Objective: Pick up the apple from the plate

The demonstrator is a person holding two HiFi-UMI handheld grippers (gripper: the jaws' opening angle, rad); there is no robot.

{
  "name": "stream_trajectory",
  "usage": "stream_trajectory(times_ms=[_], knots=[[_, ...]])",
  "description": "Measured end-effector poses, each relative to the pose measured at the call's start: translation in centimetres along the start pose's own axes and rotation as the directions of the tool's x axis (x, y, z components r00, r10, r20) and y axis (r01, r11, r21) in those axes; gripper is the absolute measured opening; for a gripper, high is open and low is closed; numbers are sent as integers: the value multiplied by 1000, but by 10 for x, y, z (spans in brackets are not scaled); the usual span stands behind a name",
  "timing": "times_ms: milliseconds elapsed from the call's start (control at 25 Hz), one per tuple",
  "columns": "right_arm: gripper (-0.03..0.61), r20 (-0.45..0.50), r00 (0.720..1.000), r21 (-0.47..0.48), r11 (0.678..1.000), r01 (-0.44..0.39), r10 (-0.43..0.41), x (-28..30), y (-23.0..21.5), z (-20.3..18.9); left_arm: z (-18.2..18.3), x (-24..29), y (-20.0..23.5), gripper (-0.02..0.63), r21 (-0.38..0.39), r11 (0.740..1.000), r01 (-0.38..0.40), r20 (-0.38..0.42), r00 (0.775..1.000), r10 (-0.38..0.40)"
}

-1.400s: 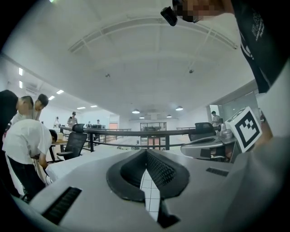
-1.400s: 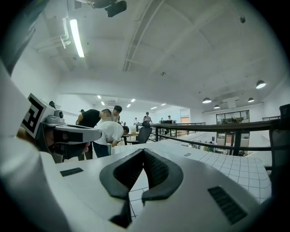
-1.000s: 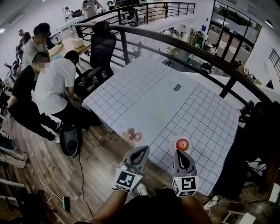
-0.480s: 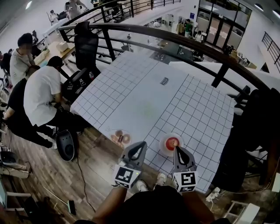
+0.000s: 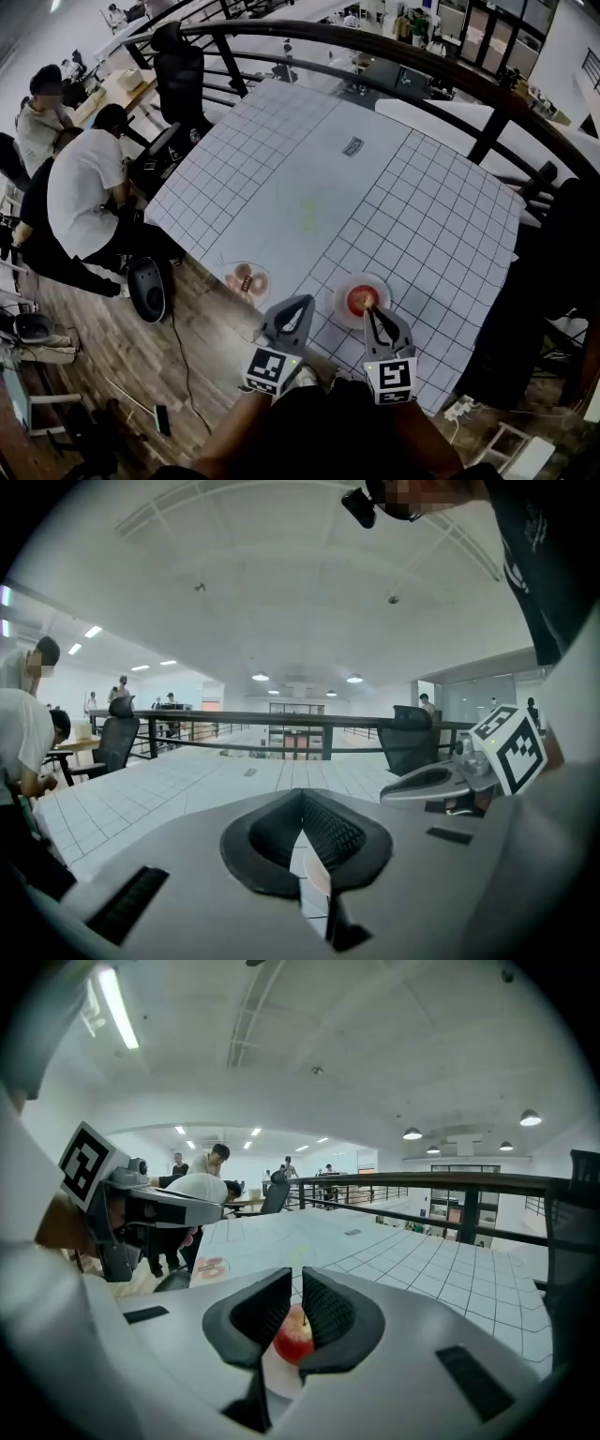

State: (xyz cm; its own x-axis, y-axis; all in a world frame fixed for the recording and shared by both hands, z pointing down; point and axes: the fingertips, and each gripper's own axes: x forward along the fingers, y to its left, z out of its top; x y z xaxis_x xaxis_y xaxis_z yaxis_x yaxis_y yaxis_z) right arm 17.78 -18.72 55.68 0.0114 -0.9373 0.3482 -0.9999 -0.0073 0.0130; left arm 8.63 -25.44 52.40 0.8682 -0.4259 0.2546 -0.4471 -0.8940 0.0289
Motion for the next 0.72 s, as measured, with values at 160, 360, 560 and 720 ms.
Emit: stream_trajectory(times_ms=[160, 360, 560, 720], knots=[[172, -28, 998, 13, 998, -56, 57, 13, 3, -16, -16, 2, -5, 21, -15, 1000, -23, -43, 999, 23], [297, -82, 992, 26, 996, -89, 91, 23, 2, -38, -27, 4, -6, 21, -15, 999, -29, -73, 997, 28], [355, -155, 985, 17, 997, -80, 82, 43, 4, -66, -34, 11, 6, 21, -15, 1000, -22, -80, 997, 21], [371, -185, 980, -4, 998, -68, 66, 57, 2, -78, -42, 14, 11, 21, -24, 1000, -8, -93, 996, 6]])
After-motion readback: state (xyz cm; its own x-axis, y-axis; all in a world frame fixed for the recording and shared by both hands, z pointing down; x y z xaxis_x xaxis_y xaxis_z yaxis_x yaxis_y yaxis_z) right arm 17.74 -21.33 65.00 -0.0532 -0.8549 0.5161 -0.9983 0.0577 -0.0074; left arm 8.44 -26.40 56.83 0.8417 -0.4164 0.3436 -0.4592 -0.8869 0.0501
